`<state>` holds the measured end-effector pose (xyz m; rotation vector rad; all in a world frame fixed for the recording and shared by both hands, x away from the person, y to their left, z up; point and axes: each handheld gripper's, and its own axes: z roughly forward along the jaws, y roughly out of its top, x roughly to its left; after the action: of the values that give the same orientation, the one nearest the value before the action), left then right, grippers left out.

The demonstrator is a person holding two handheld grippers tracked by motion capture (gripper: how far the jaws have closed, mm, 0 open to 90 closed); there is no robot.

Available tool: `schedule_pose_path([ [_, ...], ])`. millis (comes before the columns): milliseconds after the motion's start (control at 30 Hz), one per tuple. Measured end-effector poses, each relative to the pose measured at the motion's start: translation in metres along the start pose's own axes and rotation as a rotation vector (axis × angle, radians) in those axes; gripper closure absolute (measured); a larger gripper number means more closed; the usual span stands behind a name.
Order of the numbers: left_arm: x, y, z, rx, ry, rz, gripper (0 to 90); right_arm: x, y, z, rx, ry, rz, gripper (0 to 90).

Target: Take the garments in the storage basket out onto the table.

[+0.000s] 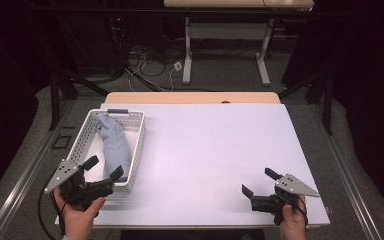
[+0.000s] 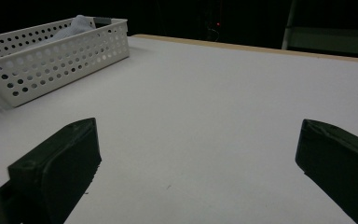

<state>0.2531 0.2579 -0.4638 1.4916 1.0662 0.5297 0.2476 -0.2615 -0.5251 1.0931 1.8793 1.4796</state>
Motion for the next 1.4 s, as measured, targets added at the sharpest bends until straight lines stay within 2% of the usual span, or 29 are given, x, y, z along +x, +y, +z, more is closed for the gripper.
schedule_pose_path([
  [200, 0.000, 0.012, 0.005, 0.023, 0.013, 0.007, 0.5, -0.002, -0.001, 0.000, 0.011, -0.002, 0.007, 0.0],
  [300, -0.001, 0.019, 0.008, 0.044, 0.019, -0.011, 0.5, -0.002, -0.001, 0.000, 0.012, -0.002, 0.009, 0.0],
  [500, 0.002, 0.026, 0.013, 0.060, 0.027, -0.026, 0.6, -0.003, -0.001, 0.000, 0.015, 0.003, 0.011, 0.0],
  [733, 0.005, 0.034, 0.019, 0.081, 0.034, -0.020, 0.6, -0.003, -0.002, 0.002, 0.019, 0.007, 0.010, 0.0],
  [933, 0.011, 0.046, 0.025, 0.089, 0.026, -0.049, 0.9, -0.003, -0.002, 0.002, 0.021, 0.012, 0.009, 0.0],
  [1400, 0.027, 0.054, 0.037, 0.158, 0.087, -0.060, 1.6, -0.002, -0.003, 0.003, 0.030, 0.011, 0.010, 0.0],
])
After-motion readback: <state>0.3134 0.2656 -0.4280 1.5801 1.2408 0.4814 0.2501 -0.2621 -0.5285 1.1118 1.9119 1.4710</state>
